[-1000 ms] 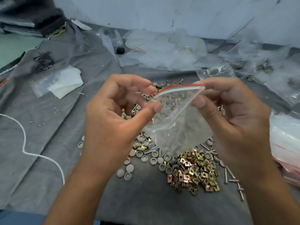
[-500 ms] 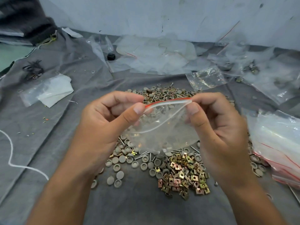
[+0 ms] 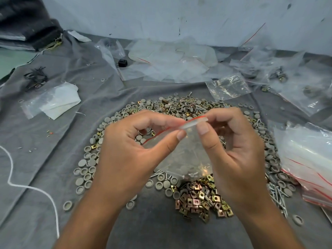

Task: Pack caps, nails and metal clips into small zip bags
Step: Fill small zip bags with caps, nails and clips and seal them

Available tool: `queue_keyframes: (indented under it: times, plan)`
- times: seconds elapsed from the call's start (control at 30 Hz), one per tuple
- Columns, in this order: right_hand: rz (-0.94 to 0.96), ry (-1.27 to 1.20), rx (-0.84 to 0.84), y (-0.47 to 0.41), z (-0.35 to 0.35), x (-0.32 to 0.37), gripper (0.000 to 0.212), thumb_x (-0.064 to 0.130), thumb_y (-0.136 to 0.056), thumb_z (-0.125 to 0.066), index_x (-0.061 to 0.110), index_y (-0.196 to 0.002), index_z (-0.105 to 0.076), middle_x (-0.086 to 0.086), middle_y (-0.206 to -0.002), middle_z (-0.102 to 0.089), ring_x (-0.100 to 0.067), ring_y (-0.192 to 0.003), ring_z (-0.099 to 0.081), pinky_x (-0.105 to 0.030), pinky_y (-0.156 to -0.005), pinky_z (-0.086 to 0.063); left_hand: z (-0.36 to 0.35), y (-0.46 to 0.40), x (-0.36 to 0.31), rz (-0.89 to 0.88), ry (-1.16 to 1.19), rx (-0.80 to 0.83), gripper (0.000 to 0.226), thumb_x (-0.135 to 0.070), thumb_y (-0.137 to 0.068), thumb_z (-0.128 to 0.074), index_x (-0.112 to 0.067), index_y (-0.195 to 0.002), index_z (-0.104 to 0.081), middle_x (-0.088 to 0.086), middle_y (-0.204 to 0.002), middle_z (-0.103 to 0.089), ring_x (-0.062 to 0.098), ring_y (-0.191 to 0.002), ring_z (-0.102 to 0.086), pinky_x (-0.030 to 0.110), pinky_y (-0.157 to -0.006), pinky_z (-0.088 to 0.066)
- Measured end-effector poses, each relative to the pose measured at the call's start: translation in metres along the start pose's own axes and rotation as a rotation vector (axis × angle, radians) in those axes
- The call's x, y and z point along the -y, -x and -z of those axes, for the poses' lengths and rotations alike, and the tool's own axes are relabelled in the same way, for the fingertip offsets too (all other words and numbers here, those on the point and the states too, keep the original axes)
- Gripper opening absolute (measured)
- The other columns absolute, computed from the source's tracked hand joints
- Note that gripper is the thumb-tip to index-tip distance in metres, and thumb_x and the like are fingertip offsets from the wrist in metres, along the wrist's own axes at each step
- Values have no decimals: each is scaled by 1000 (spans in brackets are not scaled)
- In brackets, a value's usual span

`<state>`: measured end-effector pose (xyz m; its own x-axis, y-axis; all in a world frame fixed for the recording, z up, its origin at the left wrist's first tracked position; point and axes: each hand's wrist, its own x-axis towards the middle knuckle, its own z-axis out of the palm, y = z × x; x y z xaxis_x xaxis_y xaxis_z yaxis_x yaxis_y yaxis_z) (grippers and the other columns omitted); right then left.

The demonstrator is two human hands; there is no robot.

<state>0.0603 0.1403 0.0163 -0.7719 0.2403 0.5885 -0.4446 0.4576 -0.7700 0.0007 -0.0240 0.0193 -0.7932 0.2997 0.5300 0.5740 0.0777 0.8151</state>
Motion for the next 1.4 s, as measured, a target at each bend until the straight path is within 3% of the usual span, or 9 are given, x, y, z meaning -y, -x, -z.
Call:
queue_keyframes:
  times: [0.07,0.2,0.37,0.43,0.7,0.9,1.03,1.17,1.4]
  plan:
    - [12,-2,-1,0,-2,0,4,29,-99,-58,27,-98,-61,4,-94,-64,-22,-88,-61,-42,-74,-49,0,0,-1,1,-3,-2,13,-32,-84,-80,-33,-97,-76,-9,-94,-76,24,-88,-71,38,-77,-55]
    - [85,39,0,-1,-6,3,4,24,-99,-56,25,-97,-58,6,-91,-58,-17,-85,-58,-28,-74,-44,0,0,-5,4,28,14,10,-32,-86,-80,-30,-95,-77,-6,-93,-77,26,-88,-71,45,-76,-55]
    - [49,-5,37,-1,-7,2,8,25,-98,-55,31,-94,-58,5,-91,-60,-21,-86,-59,-33,-75,-46,2,-1,-4,-8,-46,34,6,-33,-85,-79,-32,-90,-75,-8,-88,-74,25,-84,-67,35,-74,-52]
    - [41,11,71,-1,-5,2,7,27,-98,-57,33,-98,-61,12,-93,-61,-19,-89,-61,-27,-77,-45,2,0,-5,-18,-87,40,5,-36,-86,-77,-34,-90,-74,-12,-88,-73,23,-84,-65,28,-73,-50]
    - [61,106,74,-1,-4,0,12,27,-100,-58,20,-97,-68,10,-94,-63,-16,-91,-61,-22,-77,-43,1,-1,-6,-39,-170,42,8,-46,-87,-71,-38,-88,-70,-19,-89,-69,19,-85,-63,24,-72,-48]
    - [33,-2,-16,-1,-1,0,6,29,-101,-55,31,-98,-60,10,-93,-59,-15,-86,-60,-23,-72,-45,3,0,-2,42,-64,31,8,-45,-86,-73,-38,-90,-73,-16,-90,-73,12,-85,-69,15,-69,-50]
    - [-28,-68,9,0,-1,-1,6,34,-98,-56,31,-97,-61,7,-93,-61,-22,-84,-60,-41,-67,-49,4,0,-2,8,-133,-3,12,-50,-85,-71,-39,-87,-72,-19,-90,-72,17,-88,-68,27,-74,-52]
    - [-19,-2,63,-1,0,-1,8,37,-97,-62,30,-101,-65,10,-95,-66,-19,-90,-64,-30,-72,-49,4,-1,-3,-21,-162,-13,10,-49,-86,-71,-40,-87,-72,-20,-89,-71,18,-88,-68,31,-76,-52]
    - [11,-118,-48,-2,-1,-4,3,32,-98,-61,35,-99,-62,13,-94,-63,-9,-86,-61,-18,-72,-46,9,-3,2,92,-11,5,9,-44,-83,-75,-38,-91,-75,-17,-91,-75,7,-86,-71,11,-74,-48]
